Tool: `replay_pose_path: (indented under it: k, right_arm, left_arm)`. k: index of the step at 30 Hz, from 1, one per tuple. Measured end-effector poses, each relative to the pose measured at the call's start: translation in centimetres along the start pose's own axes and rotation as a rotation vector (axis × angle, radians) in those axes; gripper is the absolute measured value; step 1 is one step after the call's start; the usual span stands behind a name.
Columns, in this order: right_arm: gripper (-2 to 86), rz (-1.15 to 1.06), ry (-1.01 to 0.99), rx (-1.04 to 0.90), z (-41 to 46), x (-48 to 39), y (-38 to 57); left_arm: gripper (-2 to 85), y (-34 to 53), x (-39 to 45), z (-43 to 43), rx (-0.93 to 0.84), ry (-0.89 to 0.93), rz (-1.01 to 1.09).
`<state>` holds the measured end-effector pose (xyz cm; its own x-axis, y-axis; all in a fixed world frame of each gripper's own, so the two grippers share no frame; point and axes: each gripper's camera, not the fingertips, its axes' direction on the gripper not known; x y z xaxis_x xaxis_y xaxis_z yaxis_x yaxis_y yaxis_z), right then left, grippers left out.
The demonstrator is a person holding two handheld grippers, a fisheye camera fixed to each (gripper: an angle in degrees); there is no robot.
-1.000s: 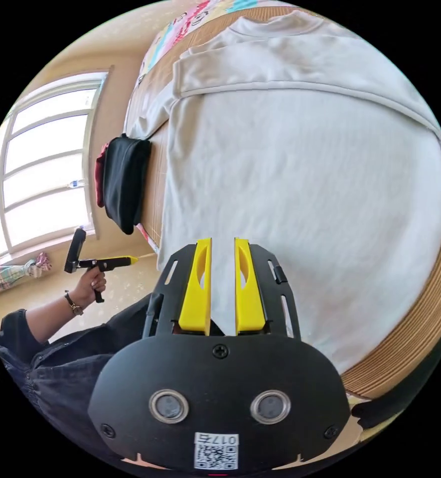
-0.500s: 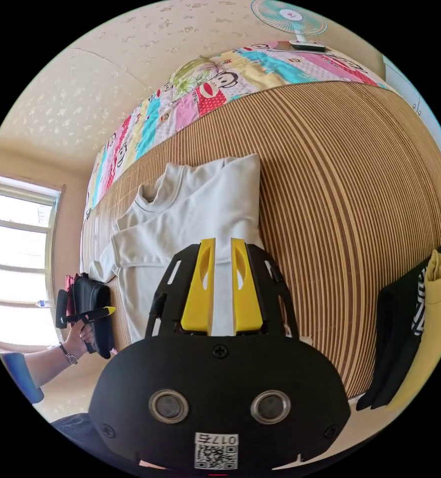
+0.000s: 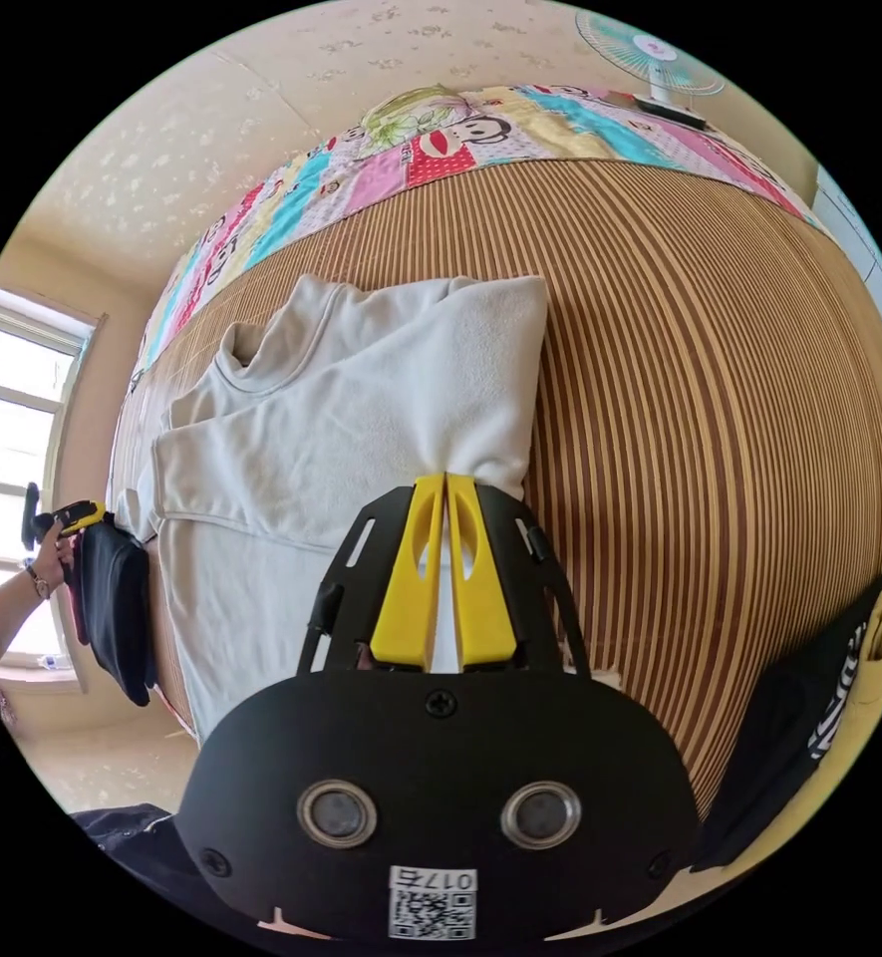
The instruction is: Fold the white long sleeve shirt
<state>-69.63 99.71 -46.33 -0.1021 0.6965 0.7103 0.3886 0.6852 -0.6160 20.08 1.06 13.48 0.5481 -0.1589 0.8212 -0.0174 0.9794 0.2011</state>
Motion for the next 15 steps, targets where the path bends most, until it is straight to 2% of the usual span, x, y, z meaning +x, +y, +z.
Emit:
replay_pose_path:
  k: [6, 10, 15]
  right_arm:
    - [0.5, 0.019, -0.093, -0.002, 0.3, 2.4, 0.1]
    - [0.4, 0.067, -0.14, 0.063, 0.1, 3.8, 1.4]
    - [0.4, 0.179, -0.11, 0.138, -0.6, 3.4, 2.6]
  left_arm:
    - [7.6, -4.2, -0.3, 2.9, -0.035, -0.086, 0.127]
    - [10.0, -5.8, 1.2, 6.7, -0.158, -0.203, 0.195]
    - [6.4, -5.3, 1.8, 7.4, -0.179, -0.148, 0.222]
